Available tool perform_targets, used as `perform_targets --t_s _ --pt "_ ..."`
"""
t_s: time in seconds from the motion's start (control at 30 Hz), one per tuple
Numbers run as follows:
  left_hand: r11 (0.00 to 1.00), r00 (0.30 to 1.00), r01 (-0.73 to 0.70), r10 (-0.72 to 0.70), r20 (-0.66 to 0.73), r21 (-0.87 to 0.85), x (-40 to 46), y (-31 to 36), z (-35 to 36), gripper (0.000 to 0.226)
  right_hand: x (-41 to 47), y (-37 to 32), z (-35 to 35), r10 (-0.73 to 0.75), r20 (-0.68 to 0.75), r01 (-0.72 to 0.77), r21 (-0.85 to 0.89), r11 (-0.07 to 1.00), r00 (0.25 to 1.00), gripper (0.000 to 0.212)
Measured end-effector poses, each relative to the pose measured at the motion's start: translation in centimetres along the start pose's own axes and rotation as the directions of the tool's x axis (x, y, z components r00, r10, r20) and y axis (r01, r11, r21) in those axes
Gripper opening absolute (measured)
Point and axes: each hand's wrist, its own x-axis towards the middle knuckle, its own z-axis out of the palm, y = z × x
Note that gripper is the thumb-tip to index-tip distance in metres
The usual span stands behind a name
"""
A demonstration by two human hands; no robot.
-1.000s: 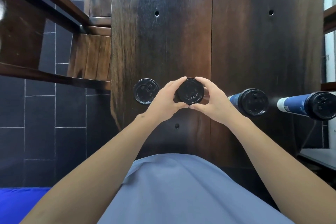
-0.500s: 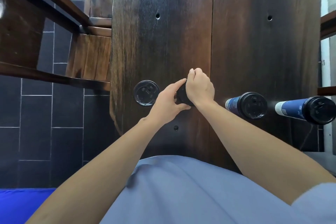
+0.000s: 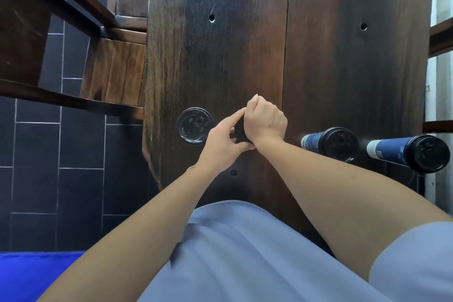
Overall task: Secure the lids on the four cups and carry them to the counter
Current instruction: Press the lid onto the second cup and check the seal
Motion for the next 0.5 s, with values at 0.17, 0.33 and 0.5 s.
perform_targets --t_s 0.17,0.33,0.5 --pt "1.000 1.000 -0.011 0.011 -0.025 -0.016 0.0 0.0 0.3 0.082 0.1 -0.1 0.3 0.002 -0.026 -0.003 -0.021 1.000 1.000 0.045" --pt "1.000 1.000 -0.022 0.022 -0.013 0.008 -0.2 0.3 0.2 0.083 0.2 0.1 0.1 -0.002 0.024 0.002 0.004 1.000 1.000 0.045" --pt "0.999 1.000 -0.018 0.017 0.016 0.036 -0.5 0.5 0.3 0.085 1.3 1.2 -1.7 -0.042 0.317 -0.066 0.323 0.944 0.948 0.033"
